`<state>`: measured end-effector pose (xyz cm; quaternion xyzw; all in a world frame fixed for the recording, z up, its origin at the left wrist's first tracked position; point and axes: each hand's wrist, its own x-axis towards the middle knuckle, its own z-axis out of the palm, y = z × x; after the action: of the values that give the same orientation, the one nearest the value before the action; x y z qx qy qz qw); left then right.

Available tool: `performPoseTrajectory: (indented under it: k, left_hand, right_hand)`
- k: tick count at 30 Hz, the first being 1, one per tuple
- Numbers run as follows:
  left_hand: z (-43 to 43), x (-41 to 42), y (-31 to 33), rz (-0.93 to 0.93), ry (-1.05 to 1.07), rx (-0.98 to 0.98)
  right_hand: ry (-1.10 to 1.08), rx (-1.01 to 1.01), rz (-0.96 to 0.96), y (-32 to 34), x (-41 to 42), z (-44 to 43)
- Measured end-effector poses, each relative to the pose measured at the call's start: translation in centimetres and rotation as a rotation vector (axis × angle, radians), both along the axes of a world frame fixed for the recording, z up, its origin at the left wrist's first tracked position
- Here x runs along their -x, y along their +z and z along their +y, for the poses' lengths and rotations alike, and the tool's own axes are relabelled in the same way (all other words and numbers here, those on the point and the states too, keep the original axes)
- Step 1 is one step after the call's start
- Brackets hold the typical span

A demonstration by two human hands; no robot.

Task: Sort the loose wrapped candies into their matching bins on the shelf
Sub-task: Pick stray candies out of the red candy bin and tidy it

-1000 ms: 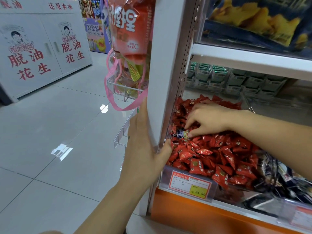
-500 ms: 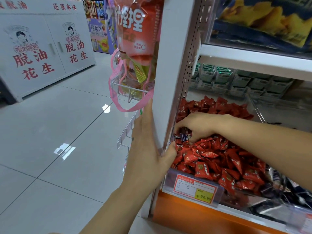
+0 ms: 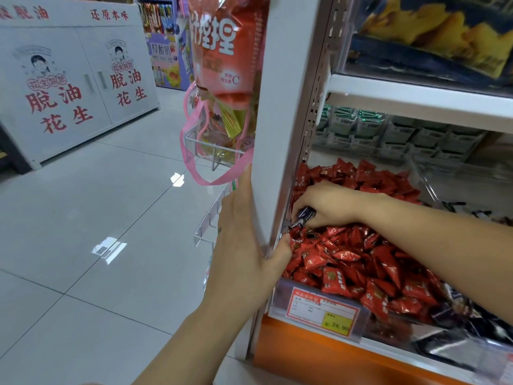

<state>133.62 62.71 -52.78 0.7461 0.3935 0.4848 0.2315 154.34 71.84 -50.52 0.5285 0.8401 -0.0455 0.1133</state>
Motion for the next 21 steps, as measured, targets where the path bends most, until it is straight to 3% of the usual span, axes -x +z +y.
performPoseTrajectory:
  k: [15,21]
  left_hand:
    - [0.2,-0.2,0.0,-0.042,0.003,0.013]
    - [0.2,-0.4,-0.1,-0.086,-0.013,0.003]
  right_hand:
    - [-0.181,-0.066,0.318,3.6,-1.0,-2.4]
    - [-0.325,-0.280,0.419,4.6,-2.2,-7.9]
